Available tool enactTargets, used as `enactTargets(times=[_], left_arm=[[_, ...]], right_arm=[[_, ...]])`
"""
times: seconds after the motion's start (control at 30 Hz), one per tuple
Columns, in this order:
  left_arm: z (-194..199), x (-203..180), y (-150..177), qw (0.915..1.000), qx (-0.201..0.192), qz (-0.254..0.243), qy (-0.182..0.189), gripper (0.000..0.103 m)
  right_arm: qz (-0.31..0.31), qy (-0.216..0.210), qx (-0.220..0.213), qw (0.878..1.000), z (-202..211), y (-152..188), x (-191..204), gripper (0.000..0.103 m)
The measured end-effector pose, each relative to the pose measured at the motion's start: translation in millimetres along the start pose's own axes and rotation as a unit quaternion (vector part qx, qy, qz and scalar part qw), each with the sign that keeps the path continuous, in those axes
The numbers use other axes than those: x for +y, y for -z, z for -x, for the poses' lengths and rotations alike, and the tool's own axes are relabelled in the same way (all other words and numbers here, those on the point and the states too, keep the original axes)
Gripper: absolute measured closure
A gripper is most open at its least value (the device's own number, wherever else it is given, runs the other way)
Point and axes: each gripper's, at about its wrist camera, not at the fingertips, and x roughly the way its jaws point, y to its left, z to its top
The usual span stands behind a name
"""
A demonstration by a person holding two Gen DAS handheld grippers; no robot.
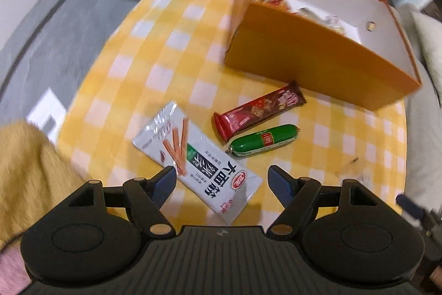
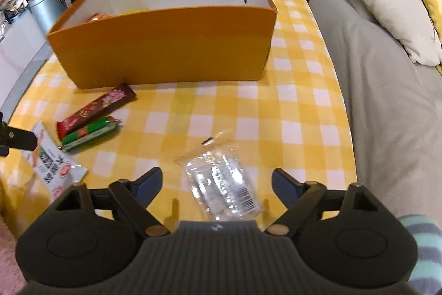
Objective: Organize snacks
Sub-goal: 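Move both tools back toward the remaining snacks on the table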
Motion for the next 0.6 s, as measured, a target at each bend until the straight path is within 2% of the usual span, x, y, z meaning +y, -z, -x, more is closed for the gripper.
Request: enactTargets(times=[0.13,0.23,0.33,0.43,0.6], left_arm=[[-15.5,6.2,0.5,0.9984,0.022,0.053,0.002,0.014],[-22.9,6.1,0.1,0.9973,0.021,0.068,-0.021,0.014],[-29.3,9.1,-1.9,0.9951,0.022,0.09,-0.035,0.014],[-35.0,13.9,-3.7,0.9922,0.02,0.118,-0.035,0.014],[-45.7,13.3,-6.8,0.9902,0.03,0.124,-0.057,0.014]], right_arm=[[0.023,0.01,0.013,1.0,-16.3,-2.6,3.0,0.021],[0.041,0.026,0.02,0.999,-27.6,-3.9,4.8,0.016],[0.041,0.024,0.021,0.999,-33.7,-5.2,2.2,0.015],[0.041,0.024,0.016,0.999,-37.0,-6.3,0.7,0.014],[0.036,0.023,0.016,0.999,-44.2,-8.5,-1.7,0.014]])
